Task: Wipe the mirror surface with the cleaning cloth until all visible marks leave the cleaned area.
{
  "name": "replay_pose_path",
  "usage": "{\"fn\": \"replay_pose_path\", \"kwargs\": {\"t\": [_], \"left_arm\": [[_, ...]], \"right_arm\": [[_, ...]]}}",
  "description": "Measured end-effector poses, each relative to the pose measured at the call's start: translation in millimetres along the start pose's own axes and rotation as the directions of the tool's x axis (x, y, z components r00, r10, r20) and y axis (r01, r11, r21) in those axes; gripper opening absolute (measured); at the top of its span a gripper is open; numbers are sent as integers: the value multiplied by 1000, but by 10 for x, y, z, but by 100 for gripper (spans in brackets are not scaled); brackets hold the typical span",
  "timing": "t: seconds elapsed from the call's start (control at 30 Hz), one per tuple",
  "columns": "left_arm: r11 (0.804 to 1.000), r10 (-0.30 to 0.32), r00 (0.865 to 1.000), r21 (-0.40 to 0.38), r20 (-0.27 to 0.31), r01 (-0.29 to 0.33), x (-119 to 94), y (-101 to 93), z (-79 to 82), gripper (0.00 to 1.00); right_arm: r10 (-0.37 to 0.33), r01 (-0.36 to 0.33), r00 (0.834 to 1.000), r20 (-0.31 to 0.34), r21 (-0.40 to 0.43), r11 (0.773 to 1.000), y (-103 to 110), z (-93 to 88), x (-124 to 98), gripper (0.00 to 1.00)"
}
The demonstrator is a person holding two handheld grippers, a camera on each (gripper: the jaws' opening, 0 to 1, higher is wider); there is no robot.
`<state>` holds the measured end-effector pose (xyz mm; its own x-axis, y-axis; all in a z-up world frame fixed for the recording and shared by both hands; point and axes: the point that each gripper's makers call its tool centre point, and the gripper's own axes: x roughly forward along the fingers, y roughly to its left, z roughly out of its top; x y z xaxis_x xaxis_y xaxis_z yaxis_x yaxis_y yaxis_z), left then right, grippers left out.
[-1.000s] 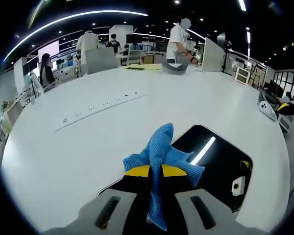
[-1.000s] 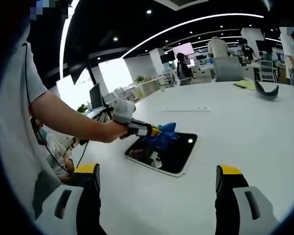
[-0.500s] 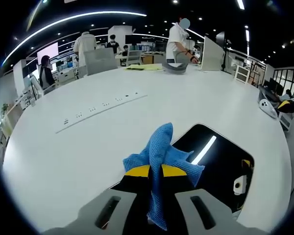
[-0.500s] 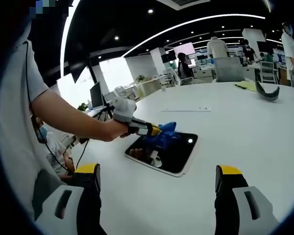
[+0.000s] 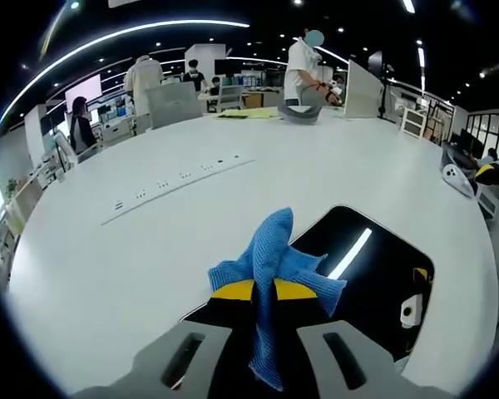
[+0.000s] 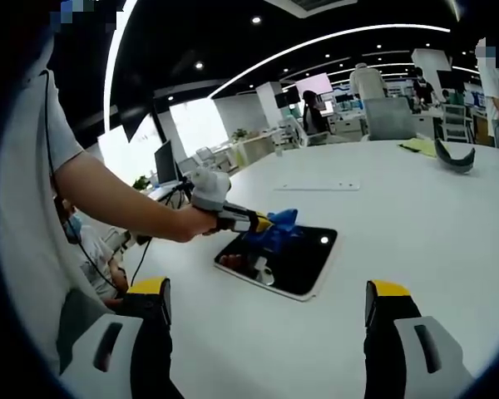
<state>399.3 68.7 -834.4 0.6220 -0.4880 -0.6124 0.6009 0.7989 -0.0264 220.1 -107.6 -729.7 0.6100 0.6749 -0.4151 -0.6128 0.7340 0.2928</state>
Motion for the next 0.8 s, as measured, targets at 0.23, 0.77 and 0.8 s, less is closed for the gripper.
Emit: {"fn": "replay_pose_path", "kwargs": {"t": [0.23, 0.77, 0.8], "left_arm": [[999, 17, 1000, -35, -12, -18, -54, 13, -45, 4], [999, 23, 999, -46, -31, -25, -187, -47, -137, 5], [999, 23, 999, -48, -31, -25, -196, -50, -146, 5]], "right_arm": [[3, -3, 1000, 12, -8, 1000, 30, 35, -42, 97], [2, -1, 999, 34, -16, 1000, 51, 85, -105, 97], [1, -1, 999, 35, -17, 1000, 53, 88, -106, 97]]}}
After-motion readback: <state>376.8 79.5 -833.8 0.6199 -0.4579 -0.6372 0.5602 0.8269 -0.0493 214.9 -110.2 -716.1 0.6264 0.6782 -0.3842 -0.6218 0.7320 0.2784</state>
